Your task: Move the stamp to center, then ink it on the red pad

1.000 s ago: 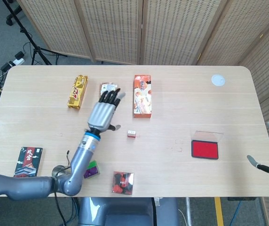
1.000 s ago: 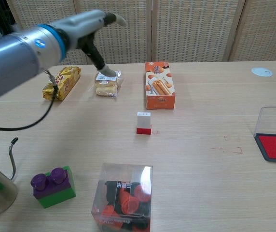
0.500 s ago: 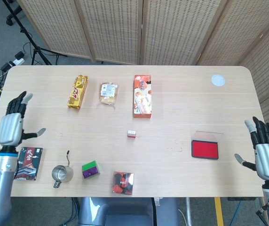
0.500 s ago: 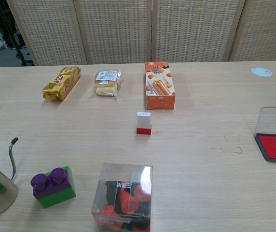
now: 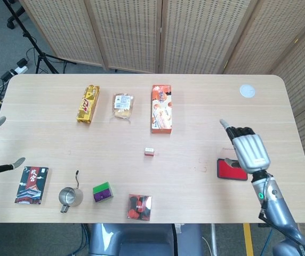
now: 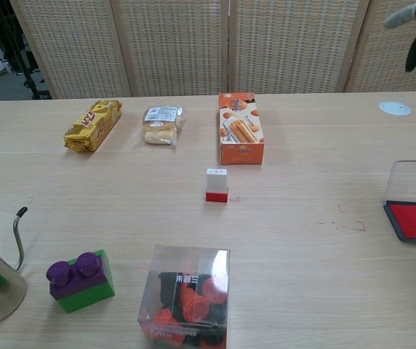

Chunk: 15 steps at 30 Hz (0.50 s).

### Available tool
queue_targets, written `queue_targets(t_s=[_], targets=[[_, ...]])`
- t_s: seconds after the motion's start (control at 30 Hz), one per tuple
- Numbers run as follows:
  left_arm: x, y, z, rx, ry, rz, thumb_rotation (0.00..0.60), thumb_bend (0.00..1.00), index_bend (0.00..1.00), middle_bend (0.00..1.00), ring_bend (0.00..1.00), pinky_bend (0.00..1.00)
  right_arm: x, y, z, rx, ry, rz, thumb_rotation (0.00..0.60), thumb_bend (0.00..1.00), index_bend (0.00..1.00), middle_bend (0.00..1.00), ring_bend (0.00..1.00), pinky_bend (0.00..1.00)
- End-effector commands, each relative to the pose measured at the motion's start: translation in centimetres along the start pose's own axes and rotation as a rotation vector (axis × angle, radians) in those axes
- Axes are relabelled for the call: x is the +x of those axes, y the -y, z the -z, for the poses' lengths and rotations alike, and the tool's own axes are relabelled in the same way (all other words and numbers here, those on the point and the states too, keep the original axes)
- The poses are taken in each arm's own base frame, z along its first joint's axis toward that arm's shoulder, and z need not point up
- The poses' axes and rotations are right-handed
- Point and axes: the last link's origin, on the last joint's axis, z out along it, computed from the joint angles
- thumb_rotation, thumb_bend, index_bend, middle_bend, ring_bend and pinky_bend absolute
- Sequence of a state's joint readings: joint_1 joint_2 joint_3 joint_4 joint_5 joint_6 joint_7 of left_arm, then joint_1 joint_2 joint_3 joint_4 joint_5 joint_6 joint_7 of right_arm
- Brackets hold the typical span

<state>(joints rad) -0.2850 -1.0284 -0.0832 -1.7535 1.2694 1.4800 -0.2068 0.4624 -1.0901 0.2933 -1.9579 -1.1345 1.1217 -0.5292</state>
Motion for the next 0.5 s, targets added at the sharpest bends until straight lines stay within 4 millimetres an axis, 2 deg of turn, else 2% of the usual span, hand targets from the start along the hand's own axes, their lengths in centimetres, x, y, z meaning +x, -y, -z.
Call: queue_targets(t_s=[0.03, 0.07, 0.13, 0.2, 0.3, 0.43, 0.5], targets=[[0.2, 0.1, 0.0, 0.006, -0.003, 0.008, 0.600, 0.00, 0.00, 0.00, 0.00, 0.00, -0.1, 5.4, -4.3, 0.097, 0.115, -0.069, 0.600, 0.00, 0.00, 0.68, 0.76, 0.84], [0.3, 0.1, 0.0, 0.009, -0.002, 0.011, 0.600, 0.00, 0.00, 0.00, 0.00, 0.00, -0.3, 6.1, -4.9, 0.099, 0.130, -0.080, 0.600, 0.00, 0.00, 0.73, 0.82, 0.91], [0.4, 0.2, 0.0, 0.014, -0.004, 0.018, 0.600, 0.00, 0.00, 0.00, 0.00, 0.00, -0.7, 7.4, -6.1, 0.096, 0.148, -0.085, 0.600, 0.00, 0.00, 0.82, 0.92, 0.98], [0.7, 0.4, -0.1, 0.022, -0.012, 0.026, 0.600, 0.00, 0.00, 0.00, 0.00, 0.00, -1.2, 8.9, -7.5, 0.092, 0.139, -0.074, 0.600, 0.00, 0.05, 0.91, 0.98, 1.00], [0.9, 0.7, -0.3, 0.038, -0.017, 0.036, 0.600, 0.00, 0.00, 0.00, 0.00, 0.00, -1.9, 10.6, -8.7, 0.086, 0.131, -0.081, 0.600, 0.02, 0.16, 0.97, 1.00, 1.00], [0.9, 0.9, -0.7, 0.056, -0.011, 0.043, 0.600, 0.00, 0.00, 0.00, 0.00, 0.00, -3.3, 12.4, -9.9, 0.064, 0.151, -0.089, 0.600, 0.14, 0.30, 0.99, 1.00, 1.00], [0.8, 1.0, -0.9, 0.065, 0.001, 0.060, 0.600, 0.00, 0.00, 0.00, 0.00, 0.00, -5.2, 13.9, -10.3, 0.044, 0.183, -0.093, 0.600, 0.18, 0.36, 1.00, 1.00, 1.00]])
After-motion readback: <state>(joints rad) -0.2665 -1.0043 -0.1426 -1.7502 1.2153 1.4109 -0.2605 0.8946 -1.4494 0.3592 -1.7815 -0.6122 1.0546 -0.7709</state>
